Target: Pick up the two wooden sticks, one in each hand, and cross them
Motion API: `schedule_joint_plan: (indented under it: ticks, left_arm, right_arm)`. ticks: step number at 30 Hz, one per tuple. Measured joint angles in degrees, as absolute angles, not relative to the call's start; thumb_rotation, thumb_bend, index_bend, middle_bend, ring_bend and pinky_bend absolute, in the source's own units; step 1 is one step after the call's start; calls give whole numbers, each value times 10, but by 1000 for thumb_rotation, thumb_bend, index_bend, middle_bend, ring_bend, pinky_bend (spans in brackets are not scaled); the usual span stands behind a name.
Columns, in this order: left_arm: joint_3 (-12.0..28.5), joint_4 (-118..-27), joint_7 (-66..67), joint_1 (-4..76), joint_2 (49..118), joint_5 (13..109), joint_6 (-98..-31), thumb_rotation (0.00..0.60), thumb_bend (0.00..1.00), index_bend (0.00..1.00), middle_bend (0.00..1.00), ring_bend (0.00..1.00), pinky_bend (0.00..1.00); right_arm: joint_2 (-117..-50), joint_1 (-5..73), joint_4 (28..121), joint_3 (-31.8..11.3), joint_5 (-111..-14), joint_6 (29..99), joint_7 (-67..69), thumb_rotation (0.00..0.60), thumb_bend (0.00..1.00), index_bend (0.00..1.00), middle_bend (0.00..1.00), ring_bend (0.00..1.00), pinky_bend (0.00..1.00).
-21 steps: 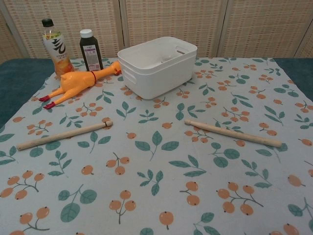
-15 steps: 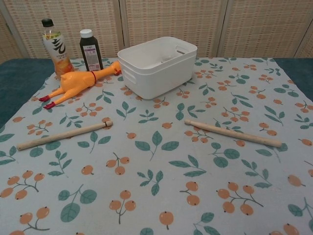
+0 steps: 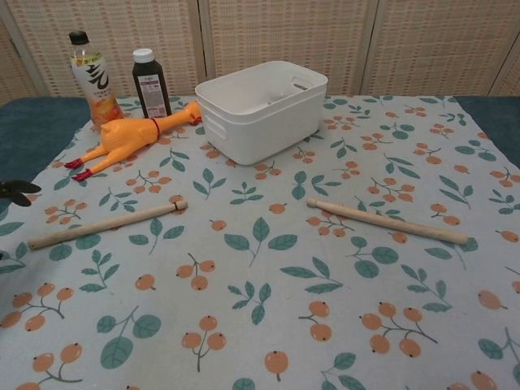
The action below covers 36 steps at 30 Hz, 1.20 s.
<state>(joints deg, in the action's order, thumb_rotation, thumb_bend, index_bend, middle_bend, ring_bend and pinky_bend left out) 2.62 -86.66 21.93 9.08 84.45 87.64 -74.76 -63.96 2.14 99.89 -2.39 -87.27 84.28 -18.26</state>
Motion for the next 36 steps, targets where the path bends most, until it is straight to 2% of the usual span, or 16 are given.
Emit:
schedule_joint_plan:
  ticks: [9, 15, 19, 25, 36]
  left_arm:
    - [62, -783, 357, 133, 971, 811, -725, 600, 448, 153, 225, 119, 157]
    - [82, -719, 400, 157, 1011, 788, -731, 600, 450, 206, 260, 141, 157]
    - [91, -694, 408, 170, 1023, 764, -719, 600, 448, 247, 311, 178, 157]
    - [91, -677, 411, 181, 1029, 749, -709, 600, 449, 361, 376, 222, 161]
    - [83, -660, 418, 192, 1032, 728, -697, 600, 449, 401, 419, 248, 182]
  right_arm:
    - [-629, 17, 1007, -21, -863, 846, -182, 600, 320, 0, 0, 0, 0]
    - [-626, 17, 1008, -21, -859, 846, -185, 600, 319, 0, 0, 0, 0]
    - [-624, 17, 1010, -21, -856, 845, -183, 600, 320, 0, 0, 0, 0]
    - [-624, 19, 1011, -19, -854, 840, -187, 600, 319, 0, 0, 0, 0]
    - [-623, 22, 1014, -16, -848, 831, -188, 600, 320, 0, 0, 0, 0]
